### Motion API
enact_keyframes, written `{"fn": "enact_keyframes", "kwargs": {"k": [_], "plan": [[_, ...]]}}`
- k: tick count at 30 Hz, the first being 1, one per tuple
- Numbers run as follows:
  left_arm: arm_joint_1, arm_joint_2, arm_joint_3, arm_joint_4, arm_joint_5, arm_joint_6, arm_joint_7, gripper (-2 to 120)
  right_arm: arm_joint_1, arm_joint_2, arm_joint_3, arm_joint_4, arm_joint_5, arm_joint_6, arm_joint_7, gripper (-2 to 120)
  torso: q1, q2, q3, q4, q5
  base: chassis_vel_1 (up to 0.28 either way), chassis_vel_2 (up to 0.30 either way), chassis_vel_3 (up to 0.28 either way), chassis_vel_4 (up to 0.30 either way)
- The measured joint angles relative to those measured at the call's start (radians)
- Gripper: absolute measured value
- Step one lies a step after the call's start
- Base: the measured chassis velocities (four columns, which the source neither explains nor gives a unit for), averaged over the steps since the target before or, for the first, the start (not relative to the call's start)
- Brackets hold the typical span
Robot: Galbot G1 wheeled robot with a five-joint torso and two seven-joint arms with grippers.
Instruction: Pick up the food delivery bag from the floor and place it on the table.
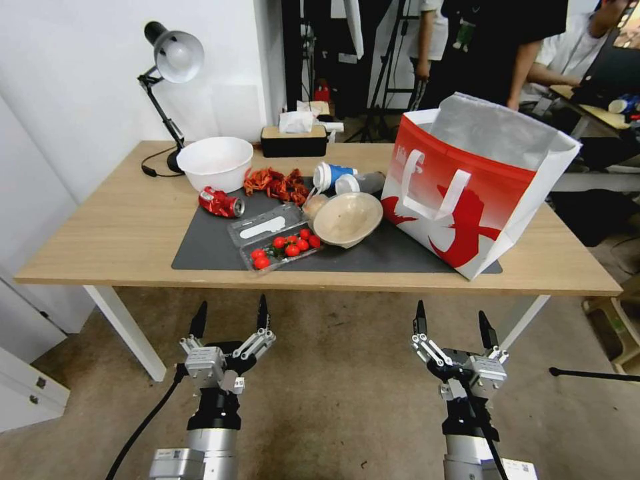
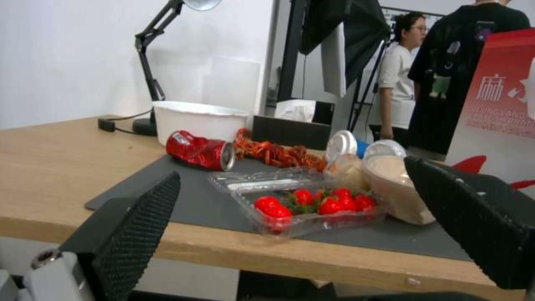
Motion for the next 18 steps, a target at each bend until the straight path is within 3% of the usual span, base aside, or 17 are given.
{"fn": "enact_keyframes", "kwargs": {"k": [18], "plan": [[0.0,0.001,0.0,0.0,-0.002,0.0,0.0,100,0.001,-0.003,0.003,0.001,0.003,0.0,-0.002,100,0.0,0.0,0.0,0.0,0.0,0.0,0.0,0.0,0.0]]}}
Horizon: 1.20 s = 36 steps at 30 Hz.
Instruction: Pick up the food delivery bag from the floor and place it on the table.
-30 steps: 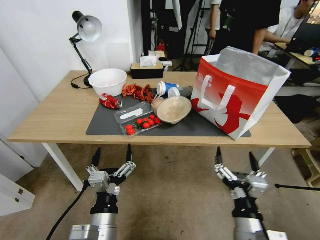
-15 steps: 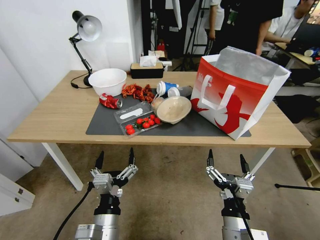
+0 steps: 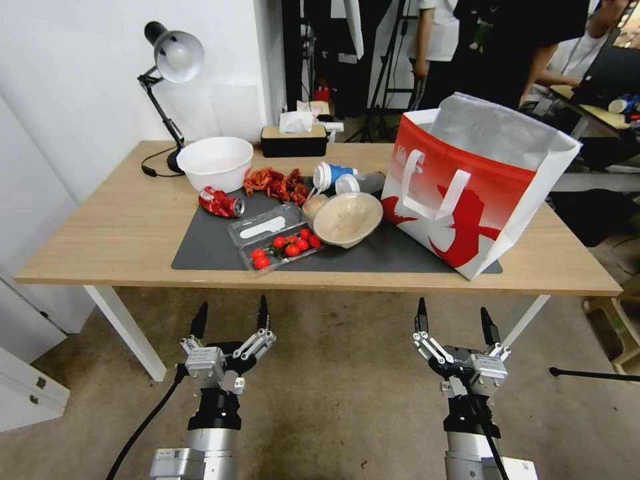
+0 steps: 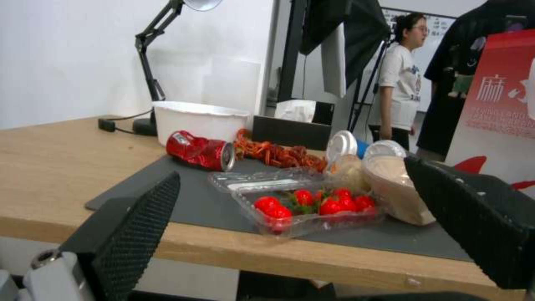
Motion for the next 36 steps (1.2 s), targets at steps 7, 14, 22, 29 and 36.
{"fn": "enact_keyframes", "kwargs": {"k": [7,14,22,29,36], "plan": [[0.0,0.0,0.0,0.0,-0.001,0.0,0.0,100,0.0,-0.001,0.001,0.001,0.001,0.0,0.0,100,0.0,0.0,0.0,0.0,0.0,0.0,0.0,0.0,0.0],[0.0,0.0,0.0,-0.001,-0.001,0.0,0.0,100,0.0,-0.001,0.001,0.001,0.002,-0.001,-0.001,100,0.0,0.0,0.0,0.0,0.0,0.0,0.0,0.0,0.0],[0.0,0.0,0.0,-0.001,-0.001,0.0,0.0,100,0.0,-0.001,0.001,0.002,0.003,-0.001,-0.001,100,0.0,0.0,0.0,0.0,0.0,0.0,0.0,0.0,0.0],[0.0,0.0,0.0,-0.002,-0.001,0.0,0.0,100,0.0,-0.001,0.001,0.002,0.003,-0.002,-0.001,100,0.0,0.0,0.0,0.0,0.0,0.0,0.0,0.0,0.0],[0.0,0.0,0.0,-0.002,-0.001,0.0,0.0,100,0.0,-0.001,0.001,0.002,0.003,-0.002,-0.001,100,0.0,0.0,0.0,0.0,0.0,0.0,0.0,0.0,0.0]]}}
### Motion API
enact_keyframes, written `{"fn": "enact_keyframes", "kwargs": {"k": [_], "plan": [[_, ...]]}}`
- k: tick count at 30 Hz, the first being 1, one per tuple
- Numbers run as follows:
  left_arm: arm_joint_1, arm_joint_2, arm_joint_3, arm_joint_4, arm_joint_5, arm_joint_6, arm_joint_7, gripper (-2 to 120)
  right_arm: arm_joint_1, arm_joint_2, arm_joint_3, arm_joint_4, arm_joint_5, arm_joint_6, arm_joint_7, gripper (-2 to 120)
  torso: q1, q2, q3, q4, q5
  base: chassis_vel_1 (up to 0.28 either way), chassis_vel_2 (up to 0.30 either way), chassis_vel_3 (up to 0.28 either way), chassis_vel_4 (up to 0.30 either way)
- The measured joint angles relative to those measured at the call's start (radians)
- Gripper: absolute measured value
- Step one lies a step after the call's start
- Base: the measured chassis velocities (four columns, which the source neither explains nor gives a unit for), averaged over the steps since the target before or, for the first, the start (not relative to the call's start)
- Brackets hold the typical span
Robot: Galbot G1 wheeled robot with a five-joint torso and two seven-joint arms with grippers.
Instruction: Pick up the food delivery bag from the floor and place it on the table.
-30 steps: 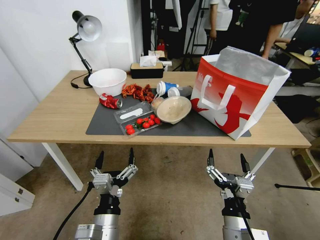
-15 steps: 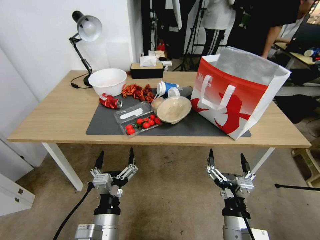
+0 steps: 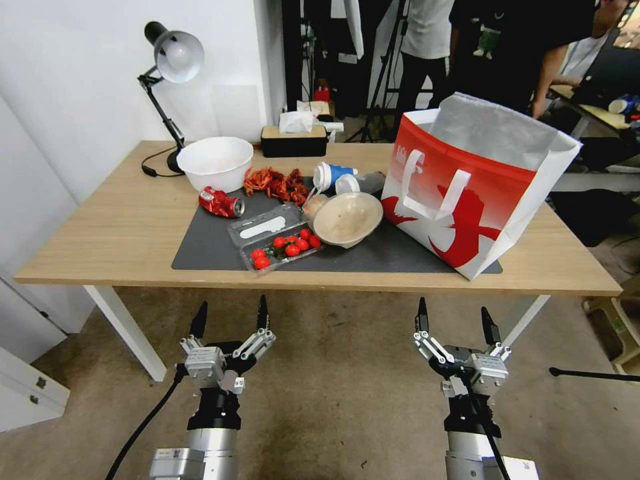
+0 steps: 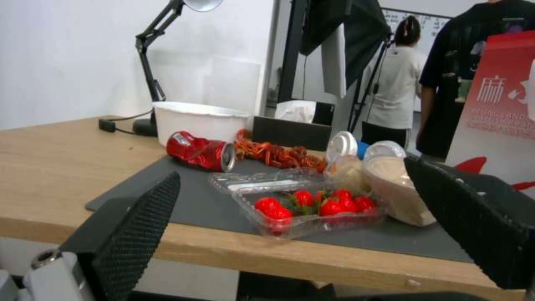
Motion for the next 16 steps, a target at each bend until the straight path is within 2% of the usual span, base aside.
{"fn": "enact_keyframes", "kwargs": {"k": [16], "plan": [[0.0,0.0,0.0,0.0,0.0,0.0,0.0,100,0.0,0.0,0.0,0.0,0.0,0.0,0.0,100,0.0,0.0,0.0,0.0,0.0,0.0,0.0,0.0,0.0]]}}
